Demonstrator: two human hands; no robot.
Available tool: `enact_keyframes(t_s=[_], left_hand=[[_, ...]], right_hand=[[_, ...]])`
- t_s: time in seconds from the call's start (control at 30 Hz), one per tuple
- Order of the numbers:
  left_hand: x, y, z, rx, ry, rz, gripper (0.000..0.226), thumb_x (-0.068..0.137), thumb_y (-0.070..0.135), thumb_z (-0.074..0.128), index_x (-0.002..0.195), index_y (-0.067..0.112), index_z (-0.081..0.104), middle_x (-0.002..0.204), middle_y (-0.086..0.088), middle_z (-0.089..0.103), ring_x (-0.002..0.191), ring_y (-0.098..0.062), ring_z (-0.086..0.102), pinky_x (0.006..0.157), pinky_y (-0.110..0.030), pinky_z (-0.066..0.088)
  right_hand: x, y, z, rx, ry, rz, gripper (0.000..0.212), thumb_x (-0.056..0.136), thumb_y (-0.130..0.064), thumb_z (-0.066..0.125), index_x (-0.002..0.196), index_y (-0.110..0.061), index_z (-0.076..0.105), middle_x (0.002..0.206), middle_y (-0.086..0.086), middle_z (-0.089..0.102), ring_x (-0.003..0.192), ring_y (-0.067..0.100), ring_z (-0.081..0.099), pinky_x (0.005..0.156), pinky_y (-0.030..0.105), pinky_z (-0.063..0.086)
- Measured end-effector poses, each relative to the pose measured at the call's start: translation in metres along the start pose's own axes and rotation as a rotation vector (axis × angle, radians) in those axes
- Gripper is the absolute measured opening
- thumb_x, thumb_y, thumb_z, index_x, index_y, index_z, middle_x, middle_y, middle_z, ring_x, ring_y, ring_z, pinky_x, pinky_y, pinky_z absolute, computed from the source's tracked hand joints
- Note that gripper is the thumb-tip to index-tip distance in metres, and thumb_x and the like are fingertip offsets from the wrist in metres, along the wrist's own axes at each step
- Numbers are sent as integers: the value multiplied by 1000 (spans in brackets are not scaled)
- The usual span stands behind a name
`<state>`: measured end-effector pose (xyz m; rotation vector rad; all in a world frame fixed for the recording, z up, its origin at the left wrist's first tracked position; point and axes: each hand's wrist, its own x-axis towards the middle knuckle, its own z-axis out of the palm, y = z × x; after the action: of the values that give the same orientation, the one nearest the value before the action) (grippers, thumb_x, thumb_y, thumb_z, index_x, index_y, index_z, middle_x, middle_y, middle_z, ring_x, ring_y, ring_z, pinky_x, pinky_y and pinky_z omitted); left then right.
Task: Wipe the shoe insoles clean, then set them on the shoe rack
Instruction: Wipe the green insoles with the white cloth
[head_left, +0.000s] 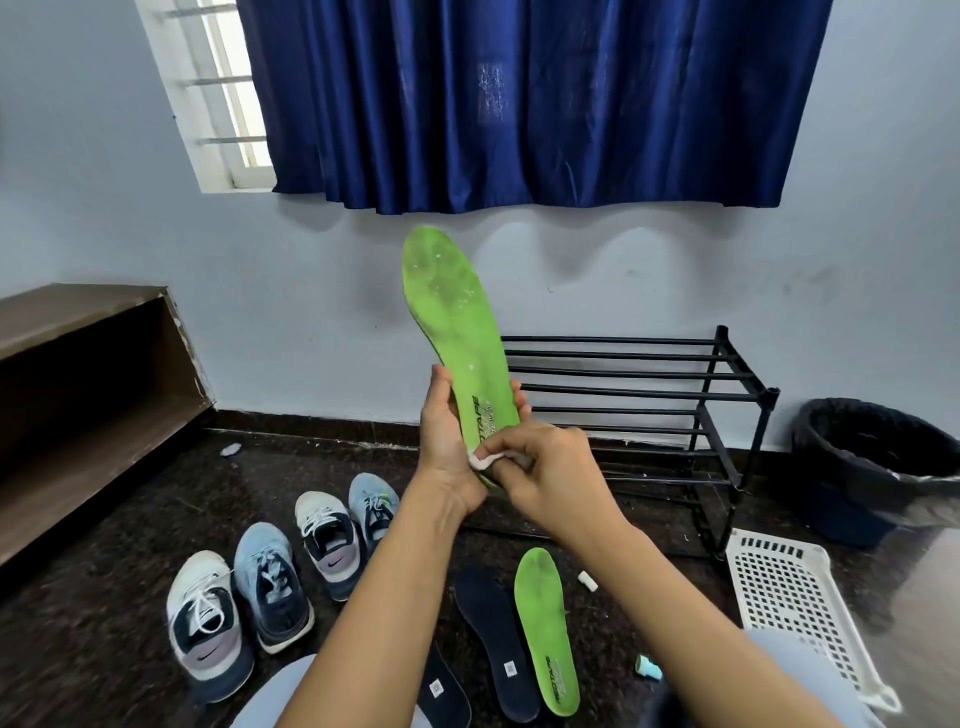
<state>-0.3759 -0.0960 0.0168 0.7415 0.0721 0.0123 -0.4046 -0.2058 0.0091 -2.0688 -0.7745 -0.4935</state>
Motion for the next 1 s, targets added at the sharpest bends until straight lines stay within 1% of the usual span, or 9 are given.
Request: enact_keyframes(t_s=[0.1,0.17,0.2,0.27,0.33,0.47,0.63,0.8,1.0], left_hand=[[-1,2,-3,-30,-26,68,74,92,68,32,99,1,63,85,-17,62,73,-25,61,77,-38,53],[-3,2,-3,-25,-37,113,75,81,74,40,97,4,63,83,-14,62,74,-24,59,79,-39,54],[-5,1,-3,-8,-42,128,76,75,76,43,96,5,62,82,-11,61,75,-22,59,80,-41,54],[-8,-1,-1,24,-40,140,75,69,76,45,93,7,61,81,-8,60,76,-20,58,83,-42,55],[-9,-6,-1,34,-33,119,73,72,76,43,90,8,61,78,-7,61,73,-18,59,76,-39,55],[-10,-17,-1,123,-56,40,84,73,83,35,98,7,60,82,-8,61,72,-19,61,67,-31,52],[-14,-23,0,168,-96,-29,90,68,86,32,96,7,64,85,-9,65,77,-22,66,70,-32,55],[-17,-24,1,188,-91,-3,85,79,80,28,115,13,65,95,-12,70,90,-25,68,81,-36,54],[-19,-28,-1,214,-106,-16,77,86,76,23,102,16,68,92,-7,72,86,-20,69,78,-33,55]], right_hand=[[-2,-1,-7,-17,-77,56,20,73,-2,67,81,-18,76,48,-31,51,58,-11,52,57,2,34],[-3,-1,-10,-53,-98,82,21,74,-4,68,81,-21,76,46,-29,50,54,-6,51,55,6,35],[-5,0,-10,-79,-112,89,22,74,-7,66,83,-25,76,53,-25,57,57,-2,54,57,8,36],[-5,3,-8,-179,-136,107,23,76,-15,61,88,-31,74,80,-9,69,77,10,58,72,25,46],[-4,7,-8,-267,-102,112,25,79,-17,58,90,-33,73,91,-1,69,88,19,55,77,32,46],[1,8,-9,-401,14,75,25,78,-10,61,85,-31,74,82,-5,70,86,19,51,66,25,38],[7,11,-5,-466,143,19,24,59,-6,72,69,-28,73,68,-7,70,68,24,54,62,33,49],[10,12,-5,-441,178,72,21,66,-10,70,73,-30,74,72,-7,71,76,24,54,68,37,47],[18,13,-4,-273,283,166,20,74,-11,67,80,-29,74,77,-7,72,80,25,56,75,36,44]])
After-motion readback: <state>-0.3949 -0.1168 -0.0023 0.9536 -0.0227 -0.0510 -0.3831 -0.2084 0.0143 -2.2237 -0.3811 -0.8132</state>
